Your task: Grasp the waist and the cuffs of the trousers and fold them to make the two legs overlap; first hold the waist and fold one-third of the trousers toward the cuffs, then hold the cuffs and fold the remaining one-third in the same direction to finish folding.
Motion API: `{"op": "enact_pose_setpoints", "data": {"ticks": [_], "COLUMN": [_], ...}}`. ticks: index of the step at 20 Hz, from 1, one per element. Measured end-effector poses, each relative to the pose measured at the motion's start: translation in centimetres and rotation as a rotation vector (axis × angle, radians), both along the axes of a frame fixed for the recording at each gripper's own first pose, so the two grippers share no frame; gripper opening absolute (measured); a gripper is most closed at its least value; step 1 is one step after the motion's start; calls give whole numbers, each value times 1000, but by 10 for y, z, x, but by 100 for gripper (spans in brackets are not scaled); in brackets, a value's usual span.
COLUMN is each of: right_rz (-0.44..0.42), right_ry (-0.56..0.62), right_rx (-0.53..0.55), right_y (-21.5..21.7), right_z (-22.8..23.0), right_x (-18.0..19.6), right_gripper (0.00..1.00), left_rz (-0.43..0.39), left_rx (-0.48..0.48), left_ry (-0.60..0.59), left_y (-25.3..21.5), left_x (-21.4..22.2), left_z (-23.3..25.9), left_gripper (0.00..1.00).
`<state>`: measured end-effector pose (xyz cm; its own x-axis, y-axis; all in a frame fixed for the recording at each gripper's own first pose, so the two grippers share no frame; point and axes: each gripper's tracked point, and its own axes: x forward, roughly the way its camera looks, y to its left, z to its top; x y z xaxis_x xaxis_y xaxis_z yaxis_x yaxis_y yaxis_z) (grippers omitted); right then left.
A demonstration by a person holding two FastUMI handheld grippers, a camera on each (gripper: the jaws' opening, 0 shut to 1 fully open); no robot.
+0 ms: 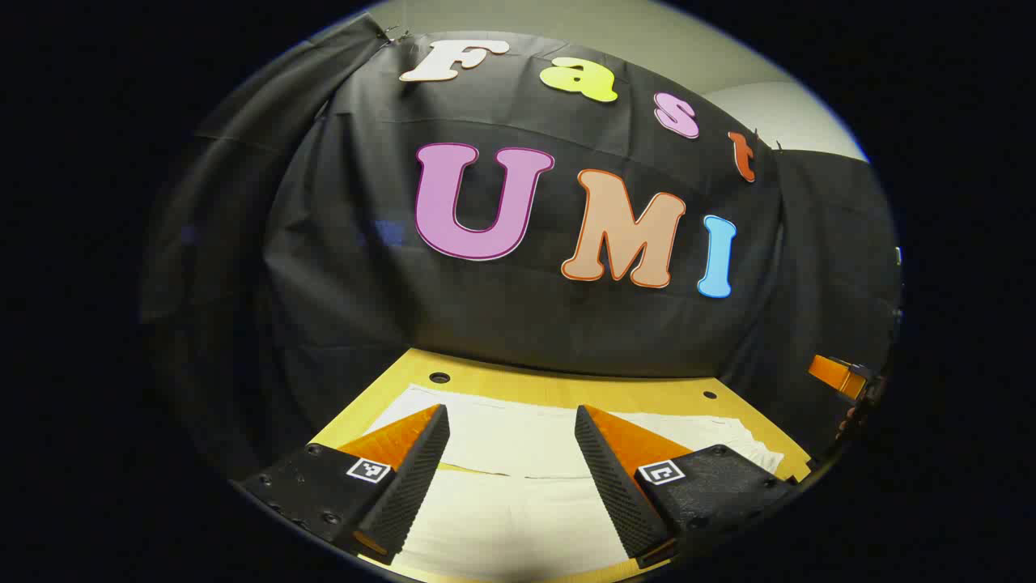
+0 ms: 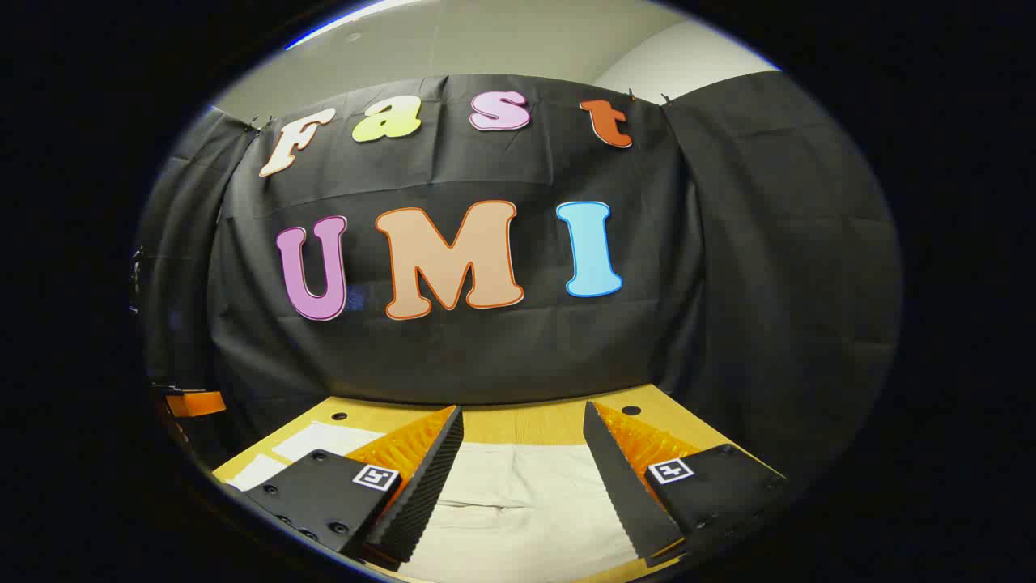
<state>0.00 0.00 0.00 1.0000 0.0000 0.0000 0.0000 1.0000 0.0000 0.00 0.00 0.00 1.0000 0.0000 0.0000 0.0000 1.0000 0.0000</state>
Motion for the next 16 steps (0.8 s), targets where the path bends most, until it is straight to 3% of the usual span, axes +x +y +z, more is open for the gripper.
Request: {"op": "enact_pose_setpoints", "data": {"ticks": [12, 13, 16], "right_rz": [-5, -7, -8], "right_ry": [9, 11, 12], "right_rx": [-25, -26, -29], "right_y": [3, 3, 3], "right_z": [-2, -3, -2], "right_x": [6, 7, 7], "right_gripper": [96, 92, 96], "left_rz": [-4, -4, -5], "left_rx": [1, 2, -2], "left_ry": [21, 24, 26], "left_y": [3, 2, 4], "left_x": [11, 11, 14], "left_z": [-8, -8, -9], "left_gripper": [94, 94, 94]}}
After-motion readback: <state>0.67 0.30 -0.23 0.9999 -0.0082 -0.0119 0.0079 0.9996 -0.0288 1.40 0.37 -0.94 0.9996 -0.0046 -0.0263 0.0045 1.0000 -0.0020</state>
